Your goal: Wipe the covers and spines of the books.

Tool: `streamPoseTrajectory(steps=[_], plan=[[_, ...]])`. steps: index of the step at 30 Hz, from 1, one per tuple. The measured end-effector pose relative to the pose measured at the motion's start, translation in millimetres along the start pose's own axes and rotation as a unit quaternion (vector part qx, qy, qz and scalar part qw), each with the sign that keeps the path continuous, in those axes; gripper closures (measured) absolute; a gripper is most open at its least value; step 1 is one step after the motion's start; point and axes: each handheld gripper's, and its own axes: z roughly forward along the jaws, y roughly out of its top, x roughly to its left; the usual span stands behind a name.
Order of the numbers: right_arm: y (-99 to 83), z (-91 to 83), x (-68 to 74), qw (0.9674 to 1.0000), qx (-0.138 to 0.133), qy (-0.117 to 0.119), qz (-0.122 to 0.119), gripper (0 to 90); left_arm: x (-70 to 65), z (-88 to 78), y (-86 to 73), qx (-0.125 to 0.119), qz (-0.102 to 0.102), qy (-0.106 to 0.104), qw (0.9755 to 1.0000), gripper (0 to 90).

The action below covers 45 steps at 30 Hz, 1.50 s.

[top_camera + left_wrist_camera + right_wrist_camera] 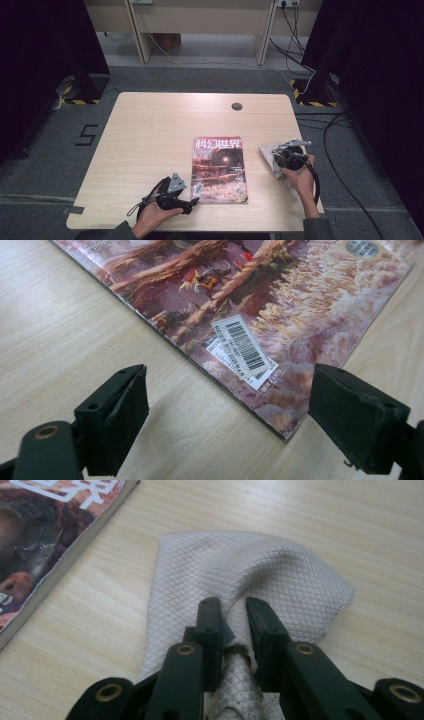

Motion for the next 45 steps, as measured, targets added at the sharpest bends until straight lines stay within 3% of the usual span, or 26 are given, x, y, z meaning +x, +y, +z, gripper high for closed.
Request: streamPoseTrajectory(steps=[9, 13, 15, 18, 21, 23, 33, 41, 45], plan=[[-6.6, 11.2, -4.7, 0.9995, 0.028, -0.011, -0.004, 74.0, -0.5, 0.8, -0.1, 0.001, 0.0, -0.001, 1.0, 15.5], [-7.0, 10.7, -7.0, 0.9995, 0.027, -0.017, 0.007, 64.1, -0.4, 0.5, -0.1, 0.0, 0.001, -0.001, 1.0, 15.5], [-6.0, 8.8, -5.6, 0.9994, 0.021, -0.022, 0.014, 57.8, -0.7, 0.7, -0.2, 0.002, 0.003, -0.003, 1.0, 15.5], [0.9, 1.9, -0.7, 0.9995, -0.011, -0.028, 0.013, 53.4, -1.8, 1.4, -0.2, 0.004, 0.006, -0.004, 1.0, 15.5], [7.6, -4.6, 8.7, 0.9991, -0.04, -0.001, 0.014, 50.0, -3.1, 3.3, -1.0, 0.008, 0.01, -0.009, 0.9999, 15.5], [11.5, -5.1, 17.4, 0.9987, -0.045, 0.022, 0.005, 49.1, -4.0, 4.6, -1.1, 0.01, 0.012, -0.008, 0.9998, 15.5], [16.8, 10.9, 69.3, 0.9946, -0.009, 0.084, -0.06, 45.3, -5.6, 7.3, -1.7, 0.017, 0.017, -0.005, 0.9997, 15.5], [13.0, 25.9, 97.3, 0.9902, 0.018, 0.115, -0.077, 44.7, -3.9, 6.9, -1.9, 0.023, 0.012, -0.001, 0.9997, 14.8], [12.4, 29.4, 101.6, 0.9884, 0.019, 0.138, -0.062, 44.5, -1.8, 4.8, -2.5, 0.024, 0.004, 0.003, 0.9997, 14.4]])
